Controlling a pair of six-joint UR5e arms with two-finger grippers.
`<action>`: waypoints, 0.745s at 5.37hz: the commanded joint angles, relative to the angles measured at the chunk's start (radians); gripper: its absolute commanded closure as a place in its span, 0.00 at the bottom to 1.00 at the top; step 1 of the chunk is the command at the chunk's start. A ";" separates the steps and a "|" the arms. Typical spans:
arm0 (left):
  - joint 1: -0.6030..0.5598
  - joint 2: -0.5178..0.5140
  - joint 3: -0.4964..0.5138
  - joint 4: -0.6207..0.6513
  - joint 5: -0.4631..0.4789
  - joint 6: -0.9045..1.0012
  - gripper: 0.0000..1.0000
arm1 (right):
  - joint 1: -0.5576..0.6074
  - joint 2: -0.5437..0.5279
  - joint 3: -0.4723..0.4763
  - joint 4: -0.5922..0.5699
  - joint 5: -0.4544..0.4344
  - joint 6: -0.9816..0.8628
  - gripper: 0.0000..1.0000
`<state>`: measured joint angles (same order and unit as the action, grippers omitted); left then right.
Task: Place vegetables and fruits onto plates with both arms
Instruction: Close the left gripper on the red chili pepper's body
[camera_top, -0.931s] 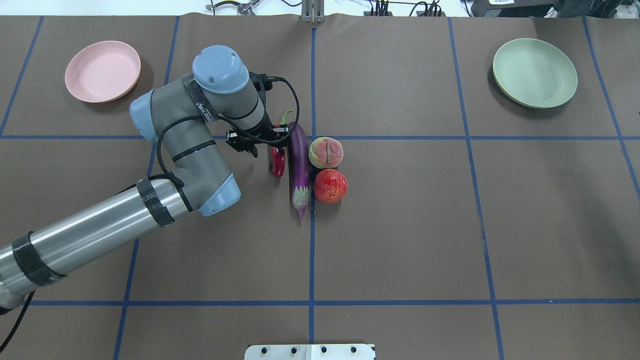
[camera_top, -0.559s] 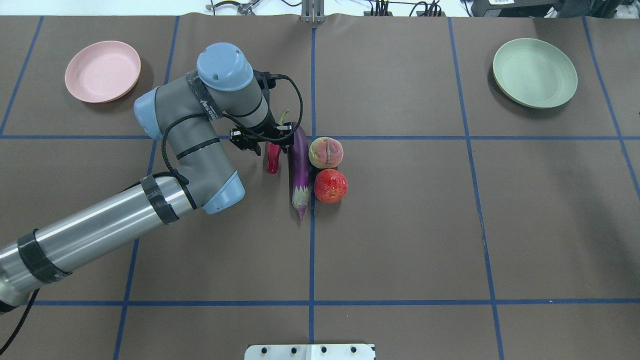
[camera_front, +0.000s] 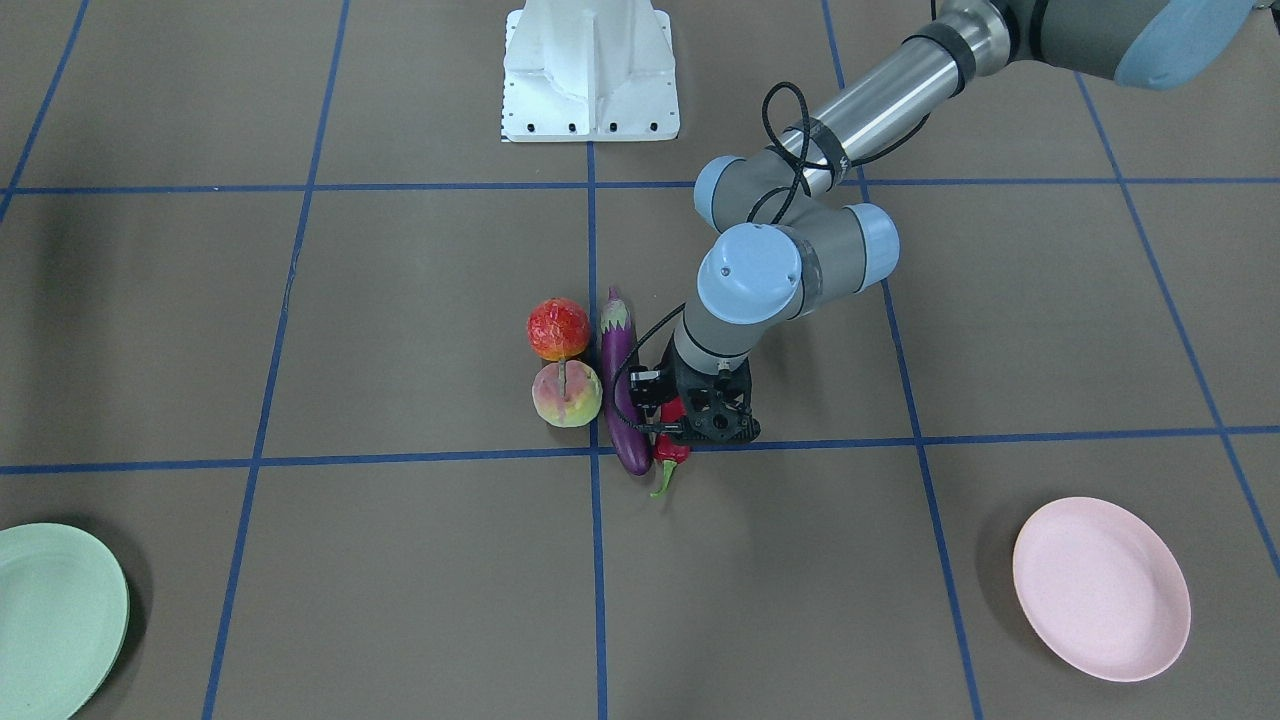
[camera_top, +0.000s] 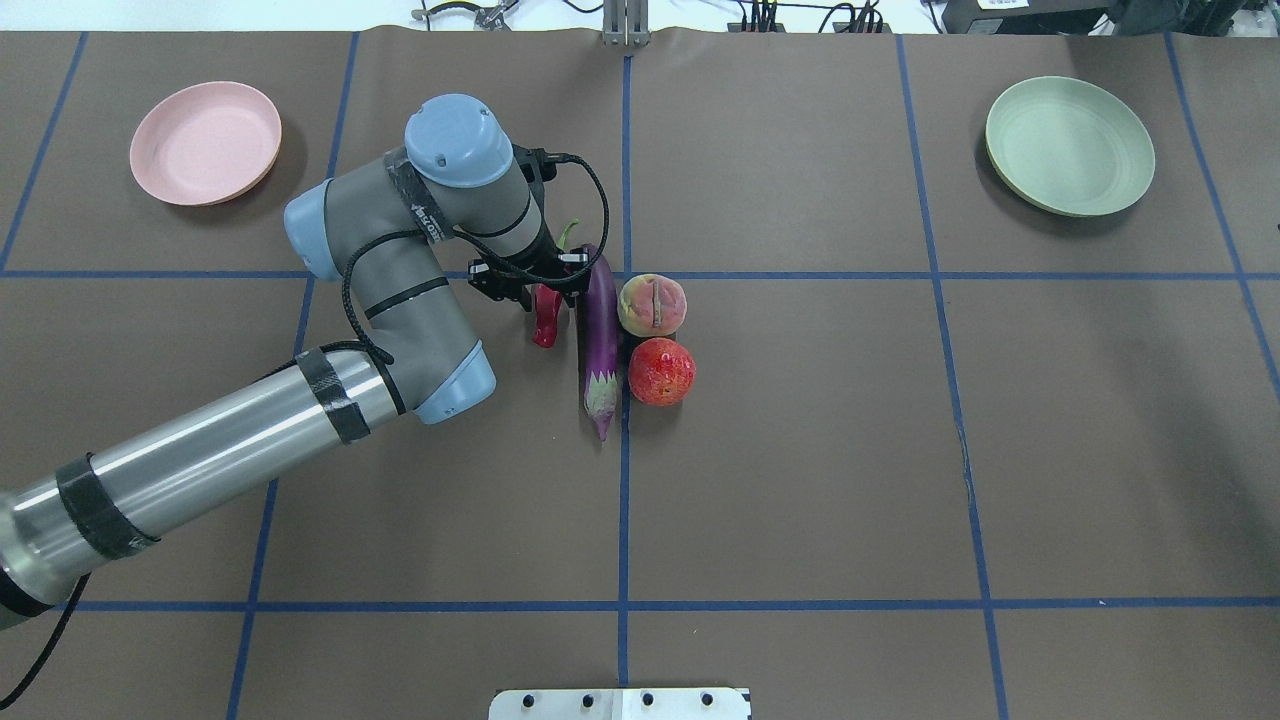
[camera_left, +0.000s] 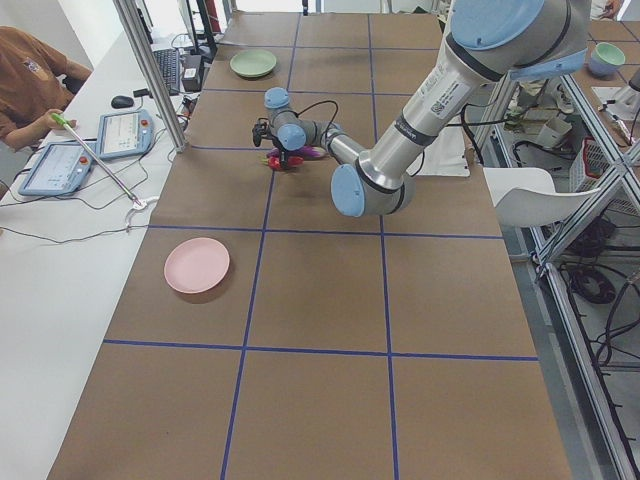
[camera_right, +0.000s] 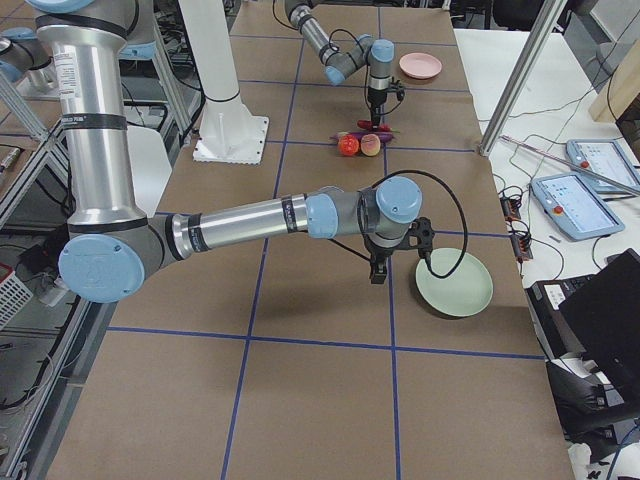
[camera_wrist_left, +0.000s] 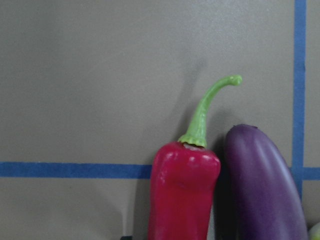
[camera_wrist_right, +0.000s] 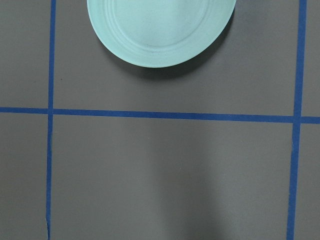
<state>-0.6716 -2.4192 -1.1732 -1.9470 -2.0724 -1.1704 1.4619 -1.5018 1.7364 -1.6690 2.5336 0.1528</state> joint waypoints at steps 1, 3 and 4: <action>0.001 0.000 0.000 -0.003 0.000 -0.047 1.00 | -0.002 0.012 0.003 0.000 0.007 0.014 0.00; -0.044 -0.003 -0.037 0.008 -0.012 -0.051 1.00 | -0.041 0.093 0.018 0.002 0.022 0.085 0.00; -0.084 -0.001 -0.051 0.013 -0.030 -0.051 1.00 | -0.104 0.197 0.018 0.002 0.022 0.263 0.00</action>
<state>-0.7237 -2.4213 -1.2093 -1.9393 -2.0891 -1.2204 1.4035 -1.3838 1.7533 -1.6678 2.5529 0.2916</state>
